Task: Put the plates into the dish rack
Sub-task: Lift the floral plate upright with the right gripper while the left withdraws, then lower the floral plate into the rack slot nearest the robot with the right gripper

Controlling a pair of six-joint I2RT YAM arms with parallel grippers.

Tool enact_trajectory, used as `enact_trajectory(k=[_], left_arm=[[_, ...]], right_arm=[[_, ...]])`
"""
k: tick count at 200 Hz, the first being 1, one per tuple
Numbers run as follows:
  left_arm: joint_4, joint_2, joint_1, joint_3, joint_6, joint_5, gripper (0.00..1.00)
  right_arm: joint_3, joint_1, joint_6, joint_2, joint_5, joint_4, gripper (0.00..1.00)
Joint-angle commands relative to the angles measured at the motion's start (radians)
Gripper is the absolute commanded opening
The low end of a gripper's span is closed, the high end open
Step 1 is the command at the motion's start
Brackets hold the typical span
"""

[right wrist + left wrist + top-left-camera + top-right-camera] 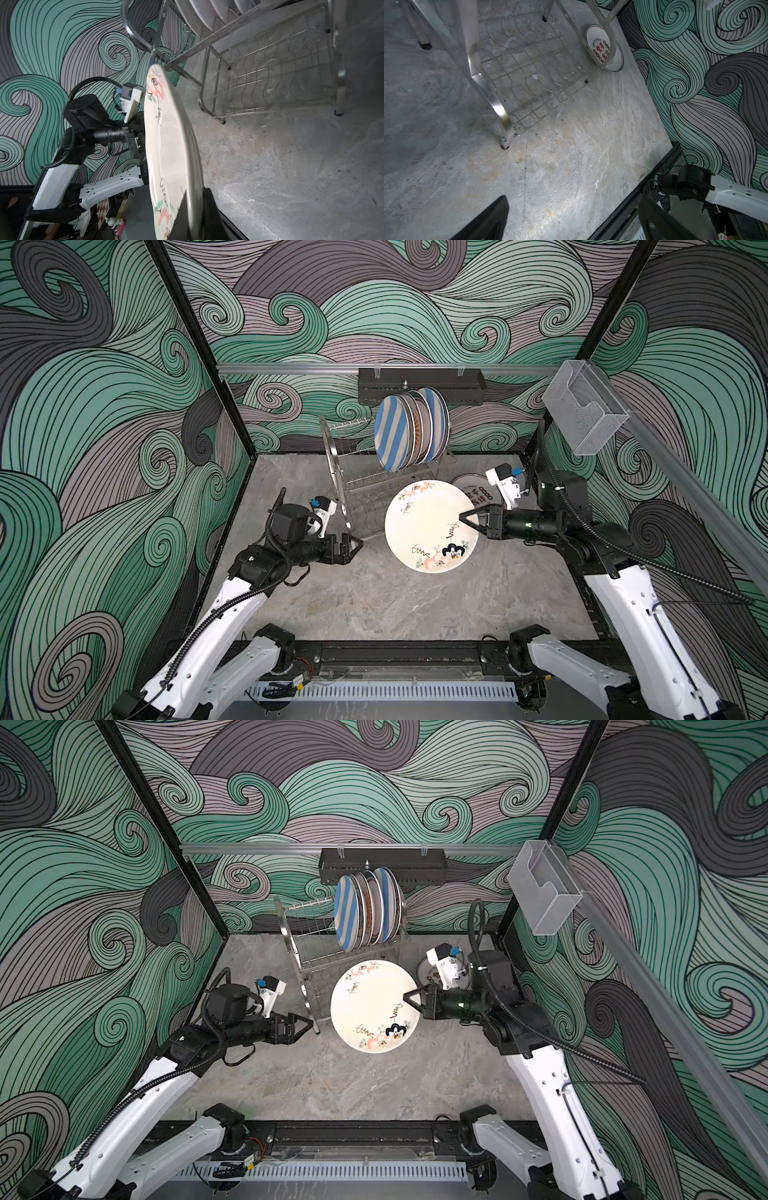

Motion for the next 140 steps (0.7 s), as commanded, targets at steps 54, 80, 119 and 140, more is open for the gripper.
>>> enact_trajectory(k=[54,80,119,140], left_arm=[[-0.058,0.034,0.077,-0.027,0.093,0.039,0.99],[-0.074,0.02,0.079,-0.037,0.108,0.011,0.99],[-0.08,0.015,0.081,-0.04,0.111,-0.012,0.99],[-0.084,0.014,0.081,-0.04,0.11,-0.031,0.99]], right_arm=[[0.542,0.275,-0.08,0.346,0.487,0.126,0.0],[0.774,0.37,-0.17,0.501,0.773,0.096,0.0],[1.101,0.467,-0.281,0.734,1.099,0.054,0.0],[1.218,0.512,-0.36,0.835,1.274,0.067,0.0]])
